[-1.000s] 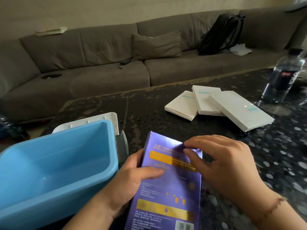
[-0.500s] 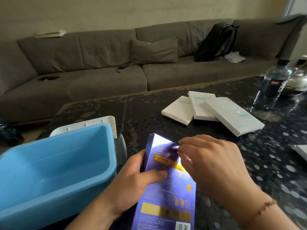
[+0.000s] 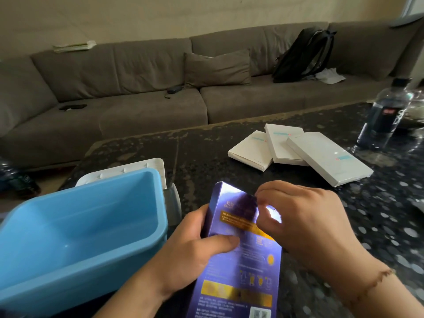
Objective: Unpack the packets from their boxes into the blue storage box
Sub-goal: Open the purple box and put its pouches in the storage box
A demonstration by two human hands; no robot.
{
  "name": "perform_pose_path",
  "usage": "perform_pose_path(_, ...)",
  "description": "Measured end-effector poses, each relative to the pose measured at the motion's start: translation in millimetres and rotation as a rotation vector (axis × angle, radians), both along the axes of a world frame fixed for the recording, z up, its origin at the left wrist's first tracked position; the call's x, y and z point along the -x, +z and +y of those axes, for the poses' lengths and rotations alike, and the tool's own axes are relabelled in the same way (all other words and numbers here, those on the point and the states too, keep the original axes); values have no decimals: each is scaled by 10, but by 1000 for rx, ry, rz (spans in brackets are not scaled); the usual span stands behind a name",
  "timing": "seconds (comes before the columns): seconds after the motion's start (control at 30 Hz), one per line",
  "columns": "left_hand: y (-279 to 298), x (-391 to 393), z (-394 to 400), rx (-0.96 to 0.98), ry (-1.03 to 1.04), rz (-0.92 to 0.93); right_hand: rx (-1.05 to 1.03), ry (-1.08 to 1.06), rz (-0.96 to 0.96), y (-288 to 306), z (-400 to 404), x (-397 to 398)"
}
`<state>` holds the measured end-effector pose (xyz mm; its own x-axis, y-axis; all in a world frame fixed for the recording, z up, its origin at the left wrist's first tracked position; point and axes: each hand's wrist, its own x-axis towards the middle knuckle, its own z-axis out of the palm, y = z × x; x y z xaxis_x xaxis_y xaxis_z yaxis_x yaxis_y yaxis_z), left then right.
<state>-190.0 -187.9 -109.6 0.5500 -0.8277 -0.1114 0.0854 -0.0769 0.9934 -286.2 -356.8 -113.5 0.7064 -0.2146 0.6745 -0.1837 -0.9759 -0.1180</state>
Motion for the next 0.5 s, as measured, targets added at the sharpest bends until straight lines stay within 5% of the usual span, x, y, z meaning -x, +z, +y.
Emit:
perform_pose_path(0.2,-94,-84,41,57,21,242,-560,211,-26,60,-171,105)
perform_pose_path(0.33,-169,-40,5,154,115,300,-1288,454,159,-11,-240,152)
perform_pose_path(0.4,-197,27,-76,227,224,199,-1519,551,162,-111,-178,167)
perform_pose_path(0.5,-147,35,-151,179,420,-414,-1482,546,59,-256,-85,170)
